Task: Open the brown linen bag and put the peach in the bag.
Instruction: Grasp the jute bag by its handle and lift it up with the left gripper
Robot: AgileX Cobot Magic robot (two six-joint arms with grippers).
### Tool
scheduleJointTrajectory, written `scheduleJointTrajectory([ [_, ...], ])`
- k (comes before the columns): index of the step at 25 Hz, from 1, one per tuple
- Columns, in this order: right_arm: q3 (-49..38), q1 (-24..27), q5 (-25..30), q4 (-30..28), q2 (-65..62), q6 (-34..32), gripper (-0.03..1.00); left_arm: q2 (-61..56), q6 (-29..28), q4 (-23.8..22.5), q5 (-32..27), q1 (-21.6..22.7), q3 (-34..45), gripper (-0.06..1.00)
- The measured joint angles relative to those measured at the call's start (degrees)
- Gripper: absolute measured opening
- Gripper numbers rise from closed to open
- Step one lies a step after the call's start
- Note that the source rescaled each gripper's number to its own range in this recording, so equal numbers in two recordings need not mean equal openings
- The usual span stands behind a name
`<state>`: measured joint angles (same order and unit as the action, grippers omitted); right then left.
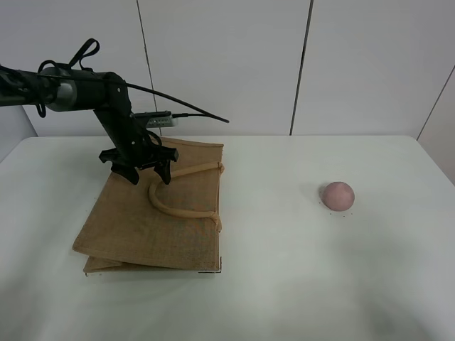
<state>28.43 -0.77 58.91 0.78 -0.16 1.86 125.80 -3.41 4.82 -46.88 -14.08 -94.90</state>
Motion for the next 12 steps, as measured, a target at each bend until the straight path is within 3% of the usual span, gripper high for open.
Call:
scheduleJointTrajectory([
  [12,0.0,0.0,0.0,-0.01,0.0,0.0,1.0,5.29,-0.06,0.39,0.62,0.0,-0.02,1.0],
])
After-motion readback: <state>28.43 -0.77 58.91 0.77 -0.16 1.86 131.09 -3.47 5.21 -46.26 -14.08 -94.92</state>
